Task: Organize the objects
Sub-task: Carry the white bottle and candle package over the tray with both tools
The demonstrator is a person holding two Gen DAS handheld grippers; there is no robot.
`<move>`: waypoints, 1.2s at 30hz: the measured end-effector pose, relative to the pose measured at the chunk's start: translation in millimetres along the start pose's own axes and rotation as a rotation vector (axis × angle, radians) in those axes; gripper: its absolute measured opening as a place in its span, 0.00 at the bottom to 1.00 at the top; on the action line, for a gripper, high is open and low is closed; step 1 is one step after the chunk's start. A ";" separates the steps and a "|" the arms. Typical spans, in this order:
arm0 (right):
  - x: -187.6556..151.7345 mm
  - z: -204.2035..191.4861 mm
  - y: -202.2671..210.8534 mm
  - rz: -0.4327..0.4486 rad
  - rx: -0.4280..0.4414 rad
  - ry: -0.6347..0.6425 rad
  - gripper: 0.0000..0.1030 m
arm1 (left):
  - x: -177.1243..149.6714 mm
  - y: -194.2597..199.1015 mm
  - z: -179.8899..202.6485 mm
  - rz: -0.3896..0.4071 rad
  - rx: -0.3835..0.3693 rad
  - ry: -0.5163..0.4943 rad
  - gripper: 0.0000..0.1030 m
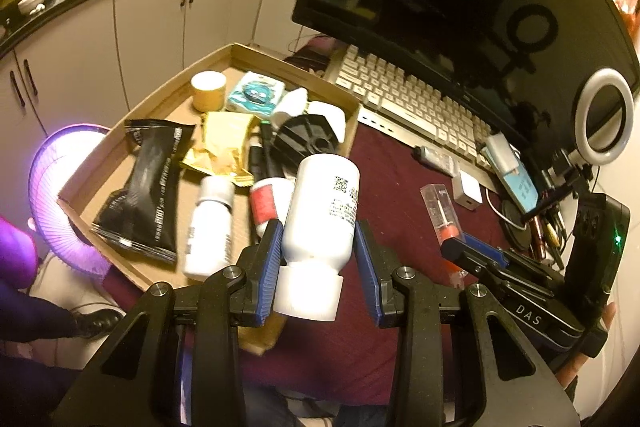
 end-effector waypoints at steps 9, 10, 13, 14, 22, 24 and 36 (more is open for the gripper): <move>12.1 -17.0 -4.0 0.005 0.008 0.035 0.26 | 7.0 -3.1 -25.1 0.000 0.015 0.037 0.35; 13.0 -17.4 -5.7 0.002 0.007 0.036 0.26 | 8.5 -3.1 -27.6 0.002 0.015 0.042 0.35; 16.7 -19.2 -11.2 -0.005 0.009 0.042 0.26 | 13.8 -3.0 -37.0 0.010 0.021 0.055 0.35; 17.8 -20.2 -12.7 -0.008 0.011 0.045 0.26 | 16.3 -3.4 -40.6 0.012 0.024 0.061 0.35; 29.4 -33.9 -28.6 -0.022 0.022 0.075 0.26 | 32.6 -10.2 -63.3 0.016 0.035 0.084 0.35; 33.6 -37.8 -33.0 -0.023 0.024 0.083 0.26 | 36.8 -13.7 -67.4 0.015 0.039 0.083 0.35; 70.1 -61.1 -65.5 -0.022 0.027 0.130 0.26 | 59.3 -39.4 -84.1 0.004 0.035 0.083 0.35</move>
Point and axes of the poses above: each gripper's, at about its wrist camera, not at the fingertips, and y roughly against the way its jaws point, z to its right, x to its top, the point moved 4 cm from there along -y, roughly the way its jaws point, and after that the axes turned 2 degrees about x, right-handed, at the moved point
